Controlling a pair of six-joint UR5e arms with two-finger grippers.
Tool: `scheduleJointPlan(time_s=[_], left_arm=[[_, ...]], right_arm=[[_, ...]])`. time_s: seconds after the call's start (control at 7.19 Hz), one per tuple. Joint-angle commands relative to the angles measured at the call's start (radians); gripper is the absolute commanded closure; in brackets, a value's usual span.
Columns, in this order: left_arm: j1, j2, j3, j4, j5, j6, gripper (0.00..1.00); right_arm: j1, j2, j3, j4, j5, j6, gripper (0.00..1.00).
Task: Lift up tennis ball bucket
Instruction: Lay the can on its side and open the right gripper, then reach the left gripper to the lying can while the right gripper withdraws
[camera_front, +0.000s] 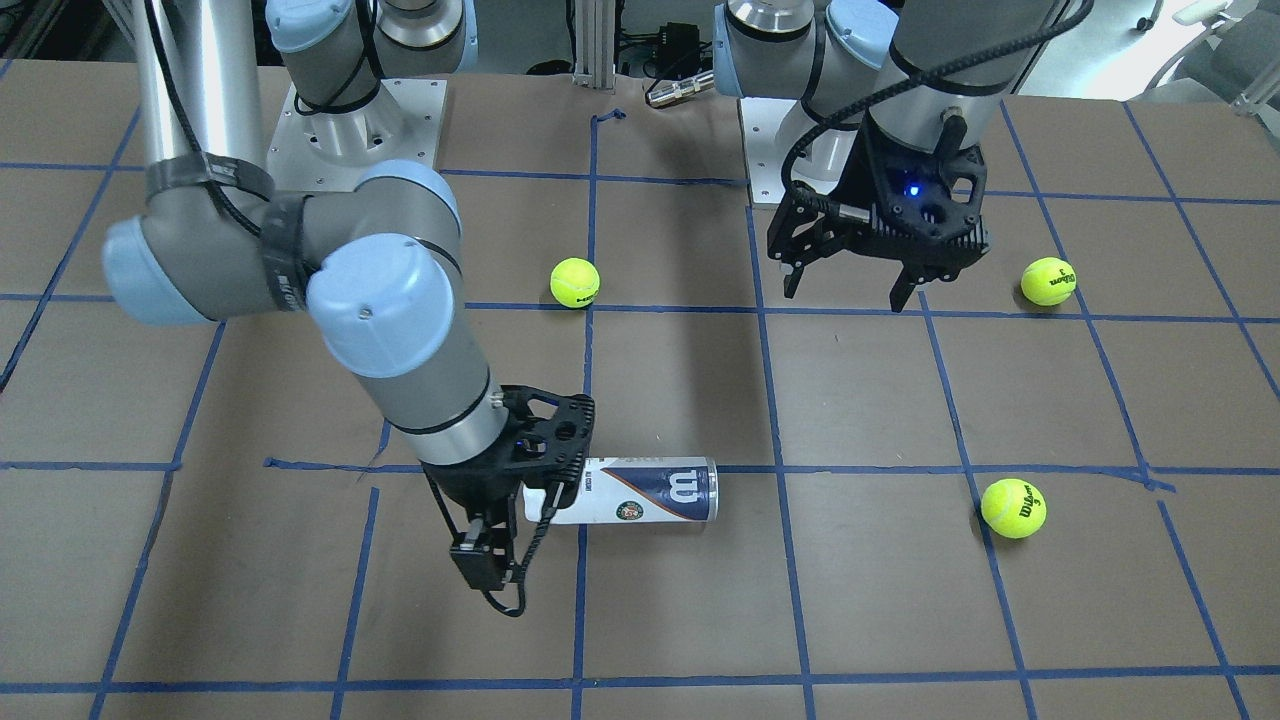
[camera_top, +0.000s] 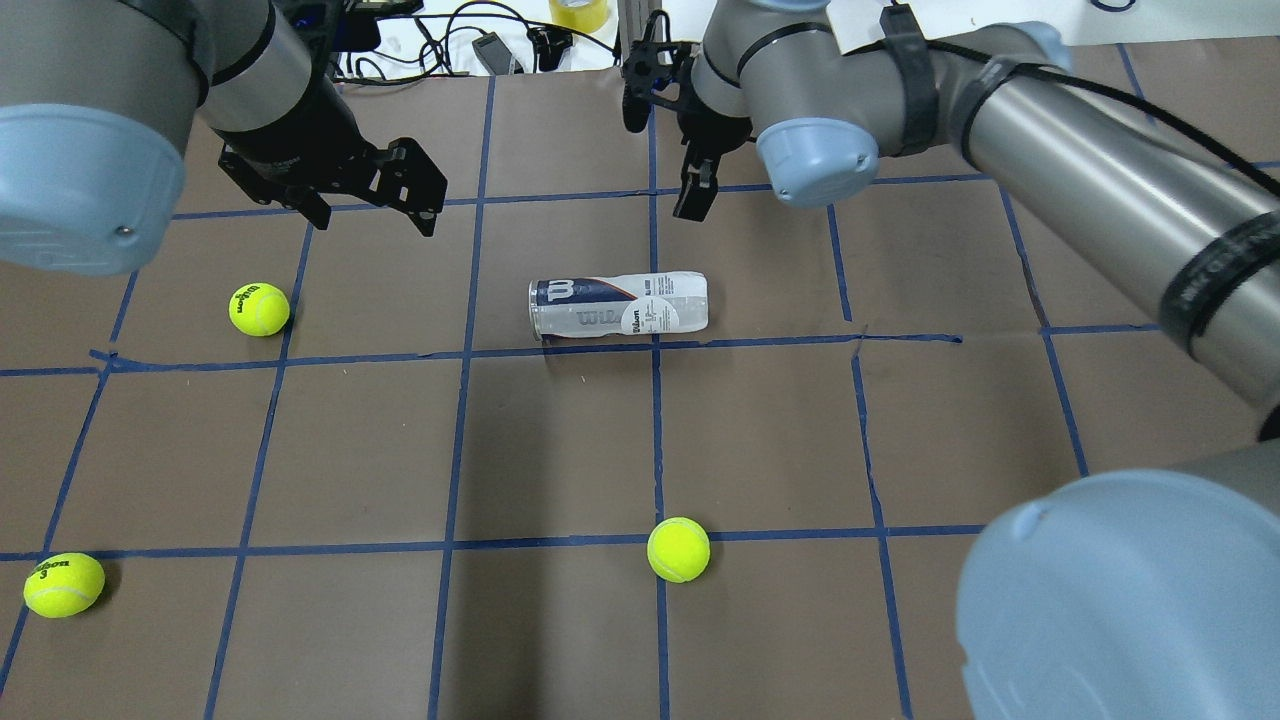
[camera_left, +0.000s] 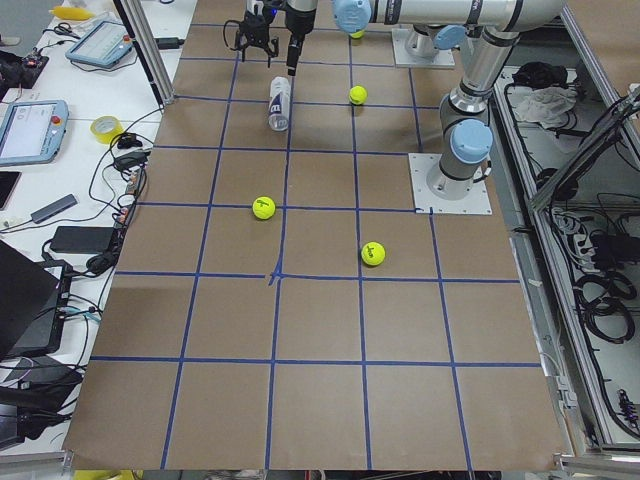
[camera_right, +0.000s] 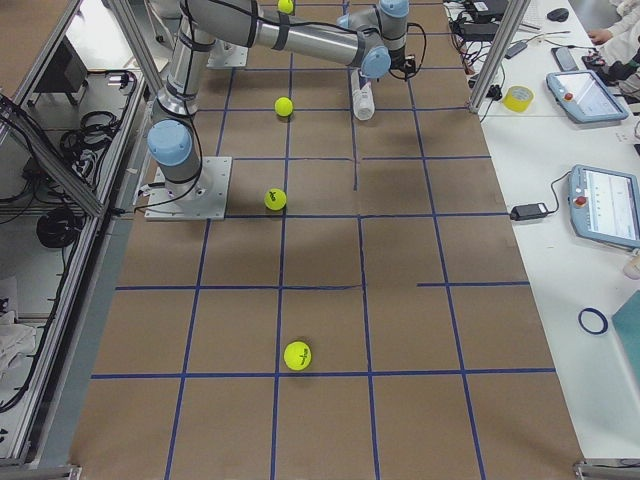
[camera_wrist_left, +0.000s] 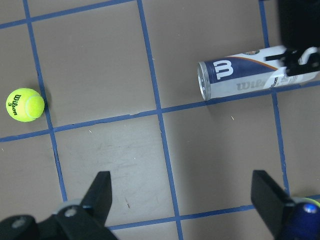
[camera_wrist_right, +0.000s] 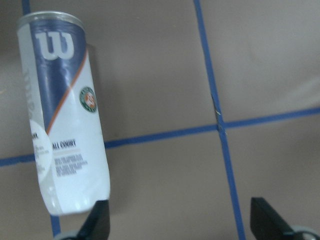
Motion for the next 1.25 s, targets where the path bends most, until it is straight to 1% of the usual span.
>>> scheduleJointPlan(time_s=[0.0, 0.14, 0.28, 0.42, 0.56, 0.7, 0.83, 0.97, 1.11], left_arm=[[0.007, -0.125, -0.002, -0.022, -0.05, -0.009, 0.0], [0.011, -0.184, -0.001, -0.012, -0.19, -0.049, 0.0], [0.025, -0.243, 0.003, -0.009, -0.215, -0.044, 0.0], [0.061, -0.288, -0.002, 0.024, -0.282, -0.046, 0.0], [0.109, -0.342, -0.011, 0.027, -0.377, -0.037, 0.0], [0.118, -0.379, -0.013, 0.028, -0.456, -0.034, 0.0], [0.117, -0.414, -0.008, 0.038, -0.499, -0.034, 0.0], [0.117, -0.452, -0.011, 0.096, -0.559, -0.035, 0.0], [0.119, -0.486, -0.011, 0.101, -0.628, -0.034, 0.0]], right_arm=[[-0.137, -0.115, -0.001, 0.11, -0.005, 0.012, 0.0], [-0.183, -0.147, -0.001, 0.12, -0.006, 0.018, 0.0], [-0.216, -0.161, 0.002, 0.149, -0.012, 0.033, 0.0], [-0.245, -0.161, 0.002, 0.185, -0.008, 0.037, 0.0], [-0.263, -0.163, 0.002, 0.189, -0.006, 0.037, 0.0], [-0.268, -0.186, -0.004, 0.184, -0.022, 0.078, 0.0], [-0.268, -0.273, 0.003, 0.19, -0.102, 0.371, 0.0], [-0.264, -0.307, 0.003, 0.269, -0.179, 0.585, 0.0], [-0.27, -0.328, -0.001, 0.31, -0.186, 0.657, 0.0]])
